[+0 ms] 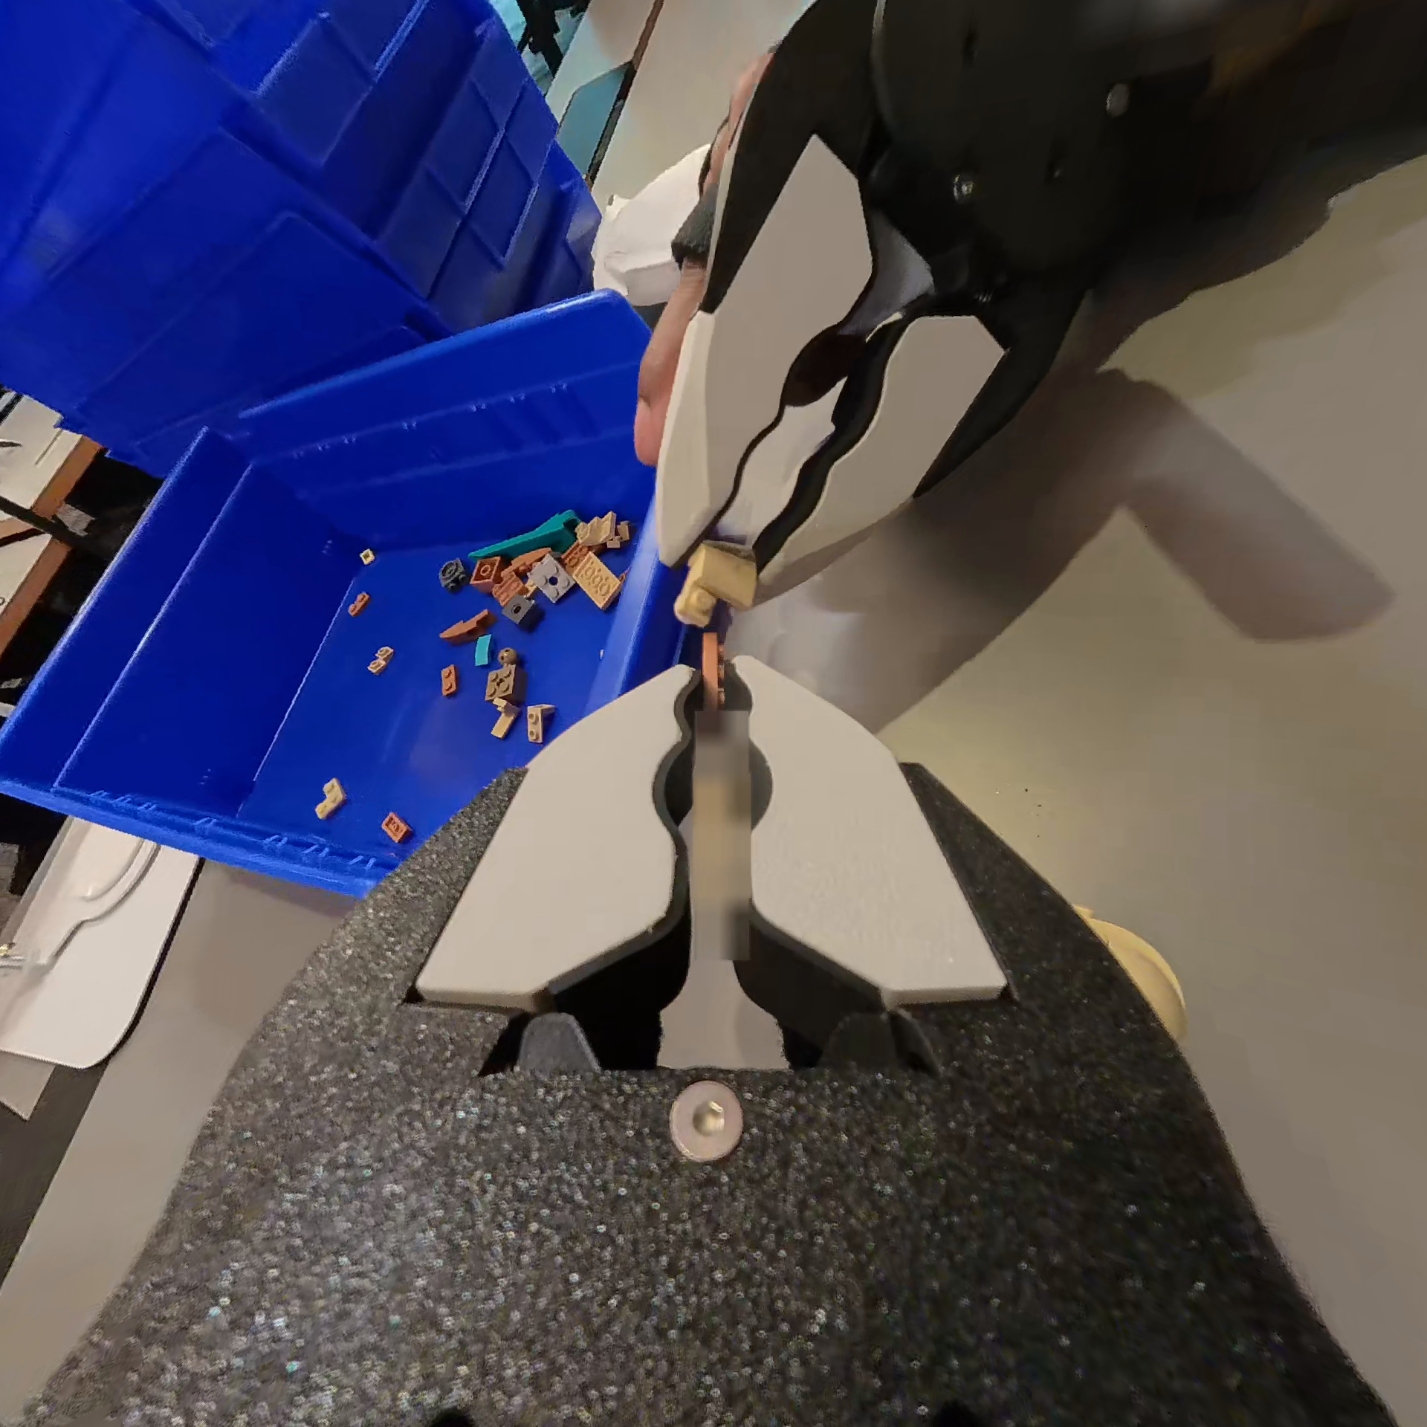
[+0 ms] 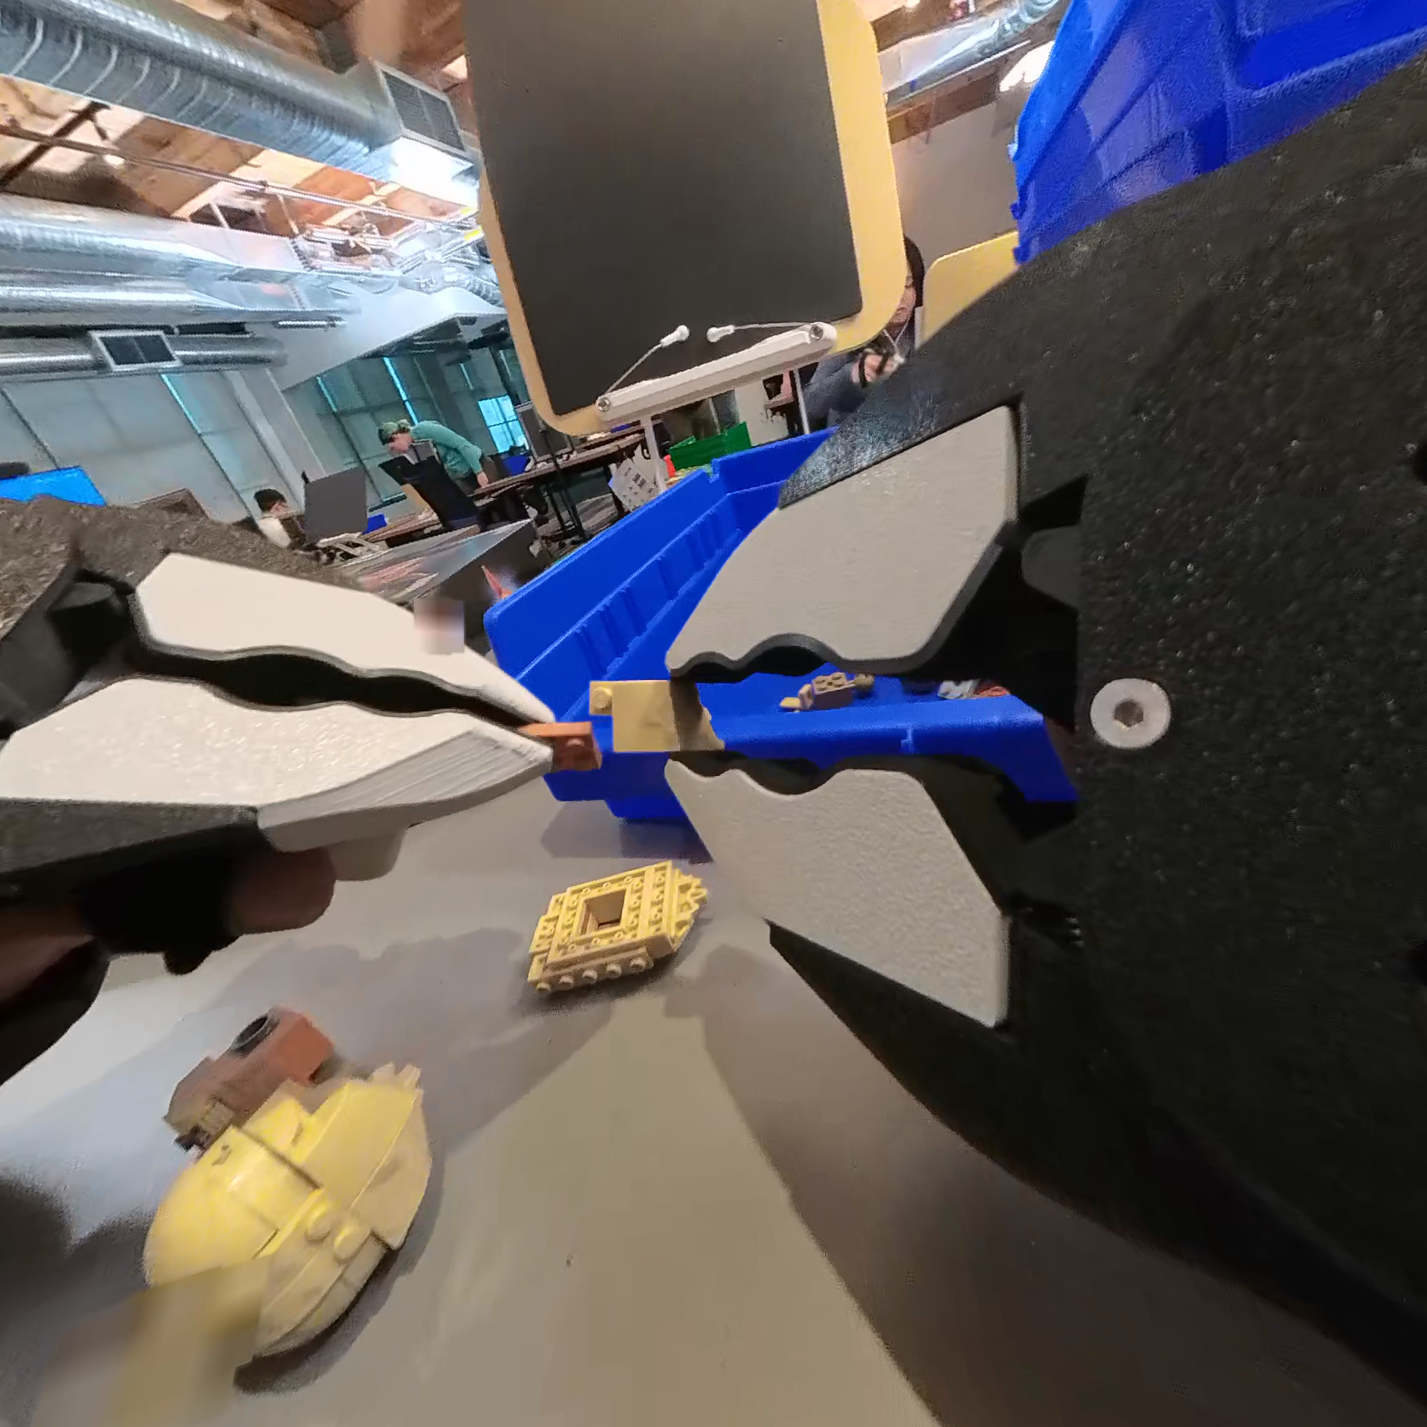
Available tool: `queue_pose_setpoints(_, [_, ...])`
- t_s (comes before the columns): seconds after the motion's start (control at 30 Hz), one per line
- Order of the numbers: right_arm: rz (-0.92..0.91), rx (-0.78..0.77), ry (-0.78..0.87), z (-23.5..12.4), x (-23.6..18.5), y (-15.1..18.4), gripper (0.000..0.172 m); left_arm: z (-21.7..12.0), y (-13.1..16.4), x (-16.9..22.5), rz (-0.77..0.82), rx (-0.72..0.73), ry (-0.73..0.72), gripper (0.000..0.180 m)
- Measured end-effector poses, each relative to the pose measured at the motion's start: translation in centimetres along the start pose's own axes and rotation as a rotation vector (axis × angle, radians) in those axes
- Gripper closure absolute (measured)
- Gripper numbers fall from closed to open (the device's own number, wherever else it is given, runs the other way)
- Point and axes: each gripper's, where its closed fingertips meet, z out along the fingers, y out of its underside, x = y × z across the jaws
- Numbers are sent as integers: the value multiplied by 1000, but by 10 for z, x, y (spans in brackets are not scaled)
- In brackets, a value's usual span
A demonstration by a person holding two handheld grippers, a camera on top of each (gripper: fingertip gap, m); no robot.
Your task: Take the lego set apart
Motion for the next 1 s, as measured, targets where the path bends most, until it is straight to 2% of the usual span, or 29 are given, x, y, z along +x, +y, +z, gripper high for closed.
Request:
queue_pose_setpoints(0.4, [-5, -21, 61, 2, 8, 7, 155, -2, -1, -7, -112, 49, 3, 176])
queue_pose_setpoints(0.63, [-123, -11, 199, 0, 18, 5, 156, -9, -13, -13, -548, 239, 180, 176])
queue_pose_setpoints(0.73, [-156, 1, 239, -2, 21, 2, 156, -14, -20, -15, -656, 320, 252, 176])
queue_pose_setpoints(0.8, [-181, 19, 277, -4, 24, -2, 156, -18, -25, -18, -672, 372, 262, 176])
queue_pose_setpoints(0.87, [-224, 35, 326, -7, 28, -6, 156, -27, -35, -24, -536, 453, 167, 176])
queue_pose_setpoints(0.9, [-248, 40, 348, -9, 30, -8, 156, -32, -40, -28, -380, 466, 55, 176])
queue_pose_setpoints(1.0, [-299, 60, 404, -13, 33, -14, 156, -44, -47, -22, 340, 360, -325, 176])
